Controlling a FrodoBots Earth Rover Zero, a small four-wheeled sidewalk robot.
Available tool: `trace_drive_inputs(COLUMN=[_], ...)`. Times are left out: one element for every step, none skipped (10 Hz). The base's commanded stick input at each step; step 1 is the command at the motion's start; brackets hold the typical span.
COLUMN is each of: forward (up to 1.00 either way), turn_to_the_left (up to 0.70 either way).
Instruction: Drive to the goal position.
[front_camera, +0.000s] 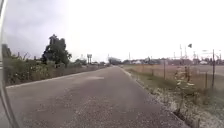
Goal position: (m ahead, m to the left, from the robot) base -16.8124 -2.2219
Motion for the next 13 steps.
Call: trace_drive_inputs(forward=[0.08,0.08,0.08,0.08,0.08,0.08,0.09,0.08,0.09,0.09,0.08,0.08,0.08], turn_to_the_left=[0.00,0.00,0.00,0.00,0.00,0.00,0.00,0.00,0.00,0.00,0.00,0.00,0.00])
